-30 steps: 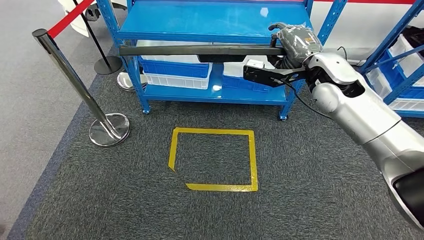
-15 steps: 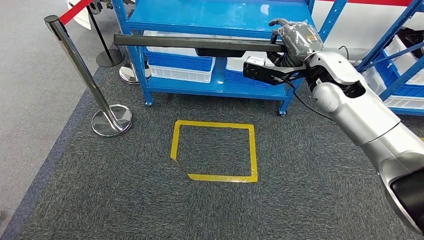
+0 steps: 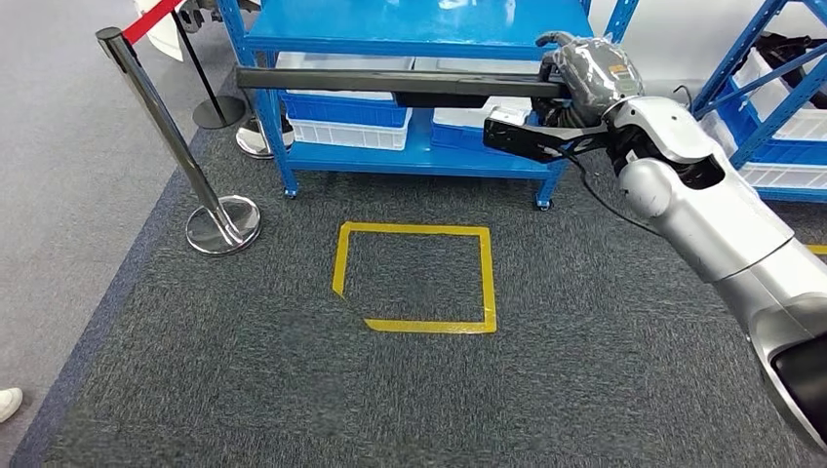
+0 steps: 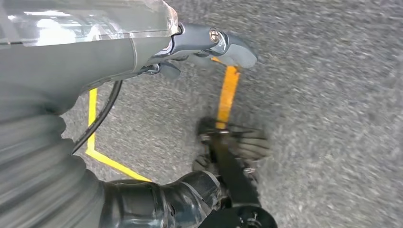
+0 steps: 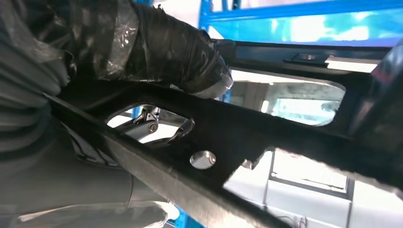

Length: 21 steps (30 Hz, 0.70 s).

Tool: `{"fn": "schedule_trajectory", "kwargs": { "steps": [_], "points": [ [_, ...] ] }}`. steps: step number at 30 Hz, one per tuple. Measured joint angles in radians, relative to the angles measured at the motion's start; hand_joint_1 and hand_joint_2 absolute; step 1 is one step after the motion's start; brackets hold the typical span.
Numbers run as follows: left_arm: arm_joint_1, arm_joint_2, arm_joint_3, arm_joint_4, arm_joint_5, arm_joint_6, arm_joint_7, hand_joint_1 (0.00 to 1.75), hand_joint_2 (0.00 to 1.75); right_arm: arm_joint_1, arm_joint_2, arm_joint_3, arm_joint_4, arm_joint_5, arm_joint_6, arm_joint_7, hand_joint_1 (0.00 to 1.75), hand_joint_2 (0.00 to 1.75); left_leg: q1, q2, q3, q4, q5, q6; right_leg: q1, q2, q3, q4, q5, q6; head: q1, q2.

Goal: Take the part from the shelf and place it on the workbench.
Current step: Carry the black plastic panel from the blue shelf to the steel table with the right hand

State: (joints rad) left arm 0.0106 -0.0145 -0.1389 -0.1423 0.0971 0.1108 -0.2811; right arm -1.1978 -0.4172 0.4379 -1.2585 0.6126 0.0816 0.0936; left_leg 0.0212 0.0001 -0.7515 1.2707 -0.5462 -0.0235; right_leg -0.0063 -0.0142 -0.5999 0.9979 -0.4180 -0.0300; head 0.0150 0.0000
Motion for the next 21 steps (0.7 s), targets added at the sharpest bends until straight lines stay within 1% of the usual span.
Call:
{"fn": "schedule_trajectory", "kwargs": {
  "steps": [1, 2, 3, 4, 5, 6, 7, 8, 9, 10, 11, 12, 13, 14, 15, 16, 17, 18, 19, 20, 21],
  "points": [
    [-0.001, 0.000, 0.000, 0.000, 0.000, 0.000, 0.000, 0.00, 1.75, 0.000, 0.000, 0.000, 0.000, 0.000, 0.000, 0.000, 1.75, 1.75, 0.001, 0.000, 0.009, 0.033, 0.013, -0.004, -0.001, 0.000, -0.020, 0.006, 0.012, 0.002, 0.000, 0.000],
    [-0.001, 0.001, 0.000, 0.000, 0.000, 0.001, 0.000, 0.00, 1.75, 0.001, 0.000, 0.000, 0.000, 0.000, 0.000, 0.000, 1.75, 1.75, 0.003, 0.000, 0.032, 0.034, 0.042, -0.007, -0.002, 0.001, -0.041, 0.013, 0.023, 0.005, 0.000, 0.000],
    [-0.003, 0.001, 0.000, 0.000, 0.000, 0.001, 0.000, 0.00, 1.75, 0.001, 0.000, 0.000, 0.000, 0.001, 0.000, 0.000, 1.75, 1.75, 0.005, 0.000, 0.073, 0.002, 0.067, -0.009, -0.004, 0.002, -0.061, 0.022, 0.032, 0.010, 0.000, 0.000],
    [-0.005, 0.001, 0.000, 0.000, 0.000, 0.001, 0.000, 0.00, 1.75, 0.000, 0.000, 0.000, 0.000, 0.002, 0.000, 0.000, 1.75, 1.75, 0.007, 0.000, 0.127, -0.058, 0.070, -0.009, -0.004, 0.002, -0.079, 0.032, 0.040, 0.016, 0.000, 0.000],
    [-0.007, 0.002, 0.000, 0.000, 0.000, 0.001, 0.000, 0.00, 1.75, 0.000, -0.001, 0.000, 0.000, 0.004, 0.000, 0.000, 1.75, 1.75, 0.006, -0.002, 0.180, -0.130, 0.054, -0.007, -0.004, 0.002, -0.094, 0.043, 0.047, 0.022, 0.000, 0.000],
    [-0.008, 0.002, -0.001, 0.000, 0.000, 0.001, 0.000, 0.00, 1.75, -0.001, -0.002, 0.000, 0.000, 0.007, 0.000, -0.001, 1.75, 1.75, 0.005, -0.004, 0.217, -0.188, 0.032, -0.003, -0.002, 0.001, -0.104, 0.049, 0.055, 0.028, 0.000, 0.000],
    [-0.009, 0.002, -0.001, 0.000, 0.000, 0.001, 0.000, 0.00, 1.75, -0.002, -0.003, -0.001, 0.001, 0.010, 0.000, -0.001, 1.75, 1.75, 0.002, -0.006, 0.235, -0.225, 0.014, 0.003, -0.001, 0.001, -0.111, 0.051, 0.065, 0.033, 0.000, 0.000],
    [-0.009, 0.002, -0.002, 0.000, 0.000, 0.001, 0.000, 0.00, 1.75, -0.002, -0.004, -0.001, 0.002, 0.013, 0.001, -0.001, 1.75, 1.75, -0.001, -0.007, 0.233, -0.241, 0.013, 0.012, -0.002, 0.000, -0.115, 0.048, 0.077, 0.039, 0.001, 0.000],
    [-0.008, 0.002, -0.003, 0.000, 0.001, 0.000, 0.000, 0.00, 1.75, -0.001, -0.003, 0.000, 0.004, 0.015, 0.001, -0.002, 1.75, 1.75, -0.001, -0.005, 0.224, -0.241, 0.024, 0.022, -0.004, 0.001, -0.120, 0.045, 0.085, 0.044, 0.000, 0.000],
    [-0.007, 0.001, -0.004, 0.000, 0.001, -0.001, 0.000, 0.00, 1.75, 0.000, -0.003, 0.000, 0.006, 0.015, 0.001, -0.003, 1.75, 1.75, 0.000, -0.003, 0.214, -0.243, 0.038, 0.032, -0.007, 0.002, -0.127, 0.048, 0.075, 0.049, 0.000, 0.000],
    [-0.007, 0.001, -0.005, 0.000, 0.001, -0.001, 0.000, 0.00, 1.75, 0.001, -0.003, 0.000, 0.007, 0.016, 0.002, -0.004, 1.75, 1.75, 0.001, -0.001, 0.202, -0.246, 0.052, 0.042, -0.009, 0.004, -0.136, 0.067, 0.044, 0.053, 0.001, 0.000],
    [-0.006, 0.001, -0.005, 0.000, 0.001, -0.002, -0.001, 0.00, 1.75, 0.001, -0.003, 0.000, 0.008, 0.016, 0.002, -0.005, 1.75, 1.75, 0.002, 0.002, 0.189, -0.247, 0.067, 0.050, -0.010, 0.006, -0.148, 0.106, -0.006, 0.057, 0.001, 0.000],
    [-0.005, 0.001, -0.005, 0.000, 0.002, -0.002, -0.002, 0.00, 1.75, 0.001, -0.003, 0.000, 0.009, 0.016, 0.002, -0.006, 1.75, 1.75, 0.001, 0.002, 0.174, -0.247, 0.080, 0.055, -0.010, 0.008, -0.160, 0.165, -0.064, 0.061, 0.001, 0.000],
    [-0.005, 0.001, -0.006, 0.000, 0.003, -0.002, -0.003, 0.00, 1.75, 0.001, -0.003, 0.000, 0.010, 0.017, 0.002, -0.006, 1.75, 1.75, 0.000, 0.002, 0.158, -0.247, 0.093, 0.058, -0.010, 0.008, -0.169, 0.234, -0.109, 0.063, 0.000, 0.000],
    [-0.005, 0.001, -0.006, 0.000, 0.004, -0.002, -0.004, 0.00, 1.75, 0.001, -0.003, 0.000, 0.010, 0.017, 0.002, -0.006, 1.75, 1.75, -0.002, 0.003, 0.142, -0.246, 0.106, 0.058, -0.010, 0.009, -0.173, 0.294, -0.131, 0.065, 0.000, 0.000],
    [-0.005, 0.001, -0.006, 0.000, 0.005, -0.002, -0.005, 0.00, 1.75, 0.001, -0.003, 0.000, 0.012, 0.017, 0.002, -0.006, 1.75, 1.75, -0.003, 0.003, 0.126, -0.245, 0.118, 0.057, -0.010, 0.009, -0.165, 0.332, -0.129, 0.065, 0.000, 0.000],
    [-0.005, 0.001, -0.006, 0.000, 0.005, -0.003, -0.005, 0.00, 1.75, 0.001, -0.003, 0.000, 0.013, 0.017, 0.002, -0.006, 1.75, 1.75, -0.004, 0.003, 0.111, -0.244, 0.130, 0.057, -0.009, 0.010, -0.142, 0.337, -0.109, 0.063, 0.000, 0.000],
    [-0.005, 0.001, -0.007, 0.000, 0.005, -0.003, -0.006, 0.00, 1.75, 0.001, -0.003, 0.000, 0.013, 0.018, 0.003, -0.006, 1.75, 1.75, -0.004, 0.003, 0.097, -0.244, 0.142, 0.055, -0.008, 0.010, -0.103, 0.306, -0.083, 0.058, 0.000, 0.000],
    [-0.005, 0.001, -0.008, 0.000, 0.005, -0.004, -0.006, 0.00, 1.75, -0.001, -0.003, 0.000, 0.014, 0.018, 0.003, -0.006, 1.75, 1.75, -0.004, 0.003, 0.086, -0.243, 0.152, 0.053, -0.005, 0.011, -0.045, 0.245, -0.071, 0.051, 0.000, 0.000],
    [-0.006, 0.000, -0.009, -0.001, 0.006, -0.004, -0.006, 0.00, 1.75, -0.005, -0.003, 0.000, 0.013, 0.020, 0.005, -0.006, 1.75, 1.75, -0.005, 0.002, 0.077, -0.243, 0.163, 0.049, 0.000, 0.011, 0.018, 0.162, -0.077, 0.043, 0.000, 0.000],
    [-0.006, 0.000, -0.010, -0.001, 0.006, -0.005, -0.006, 0.00, 1.75, -0.011, -0.002, 0.000, 0.013, 0.023, 0.007, -0.005, 1.75, 1.75, -0.005, 0.002, 0.070, -0.244, 0.174, 0.044, 0.004, 0.012, 0.069, 0.090, -0.094, 0.038, 0.000, 0.000]
  ]
}}
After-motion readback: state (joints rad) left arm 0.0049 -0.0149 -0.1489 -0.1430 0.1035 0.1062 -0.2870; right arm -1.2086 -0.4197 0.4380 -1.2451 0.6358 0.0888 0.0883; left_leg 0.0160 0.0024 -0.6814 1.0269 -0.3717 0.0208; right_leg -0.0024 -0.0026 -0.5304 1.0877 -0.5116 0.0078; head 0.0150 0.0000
